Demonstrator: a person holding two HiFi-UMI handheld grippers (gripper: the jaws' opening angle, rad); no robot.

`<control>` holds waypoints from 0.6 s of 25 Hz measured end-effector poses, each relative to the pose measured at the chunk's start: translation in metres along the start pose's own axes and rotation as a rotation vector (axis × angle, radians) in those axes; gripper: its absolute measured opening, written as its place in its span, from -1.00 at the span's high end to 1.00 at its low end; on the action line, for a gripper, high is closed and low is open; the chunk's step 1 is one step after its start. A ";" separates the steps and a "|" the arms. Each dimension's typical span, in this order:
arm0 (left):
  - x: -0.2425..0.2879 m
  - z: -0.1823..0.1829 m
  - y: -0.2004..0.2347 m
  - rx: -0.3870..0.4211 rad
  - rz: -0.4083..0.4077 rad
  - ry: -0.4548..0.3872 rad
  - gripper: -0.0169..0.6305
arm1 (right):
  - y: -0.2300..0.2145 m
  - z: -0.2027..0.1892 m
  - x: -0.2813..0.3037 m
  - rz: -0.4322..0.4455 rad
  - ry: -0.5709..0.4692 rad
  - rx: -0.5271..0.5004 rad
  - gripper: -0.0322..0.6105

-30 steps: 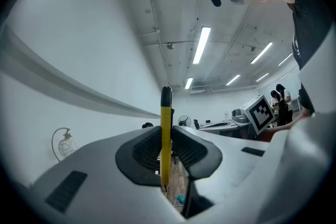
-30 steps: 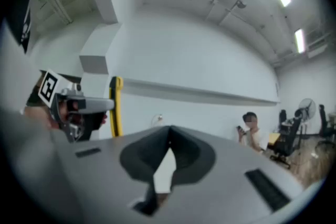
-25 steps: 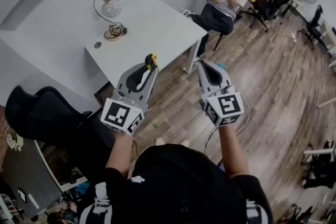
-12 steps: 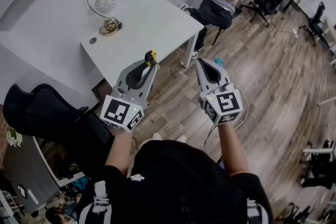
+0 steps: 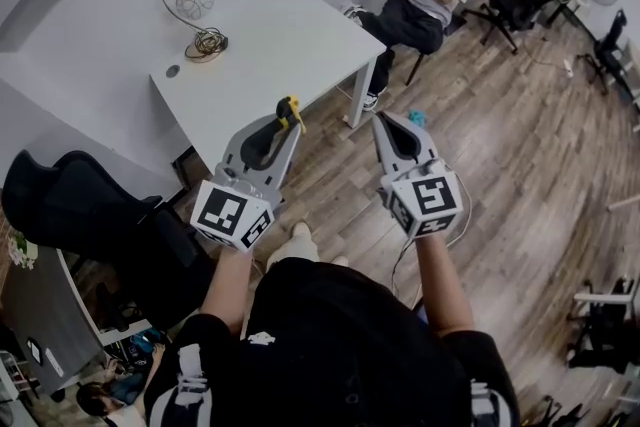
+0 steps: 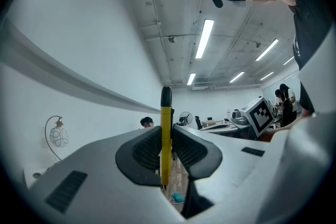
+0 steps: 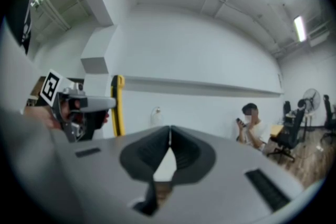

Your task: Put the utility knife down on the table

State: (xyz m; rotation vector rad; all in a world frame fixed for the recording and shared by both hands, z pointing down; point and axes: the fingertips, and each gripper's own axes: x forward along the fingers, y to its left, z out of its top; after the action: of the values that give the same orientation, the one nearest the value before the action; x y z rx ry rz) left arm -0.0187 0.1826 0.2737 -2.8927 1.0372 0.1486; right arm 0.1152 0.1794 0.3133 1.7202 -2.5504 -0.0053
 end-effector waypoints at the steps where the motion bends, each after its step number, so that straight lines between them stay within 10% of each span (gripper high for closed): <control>1: 0.004 -0.002 0.000 -0.003 0.000 0.002 0.70 | -0.003 -0.002 0.002 0.002 0.003 -0.002 0.79; 15: 0.062 -0.026 0.068 0.008 0.045 0.027 0.69 | -0.042 -0.015 0.083 0.020 0.022 0.003 0.79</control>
State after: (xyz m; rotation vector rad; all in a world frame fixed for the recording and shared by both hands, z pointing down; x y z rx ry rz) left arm -0.0124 0.0887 0.2904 -2.8737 1.1050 0.1083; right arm 0.1238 0.0879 0.3313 1.6866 -2.5529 0.0176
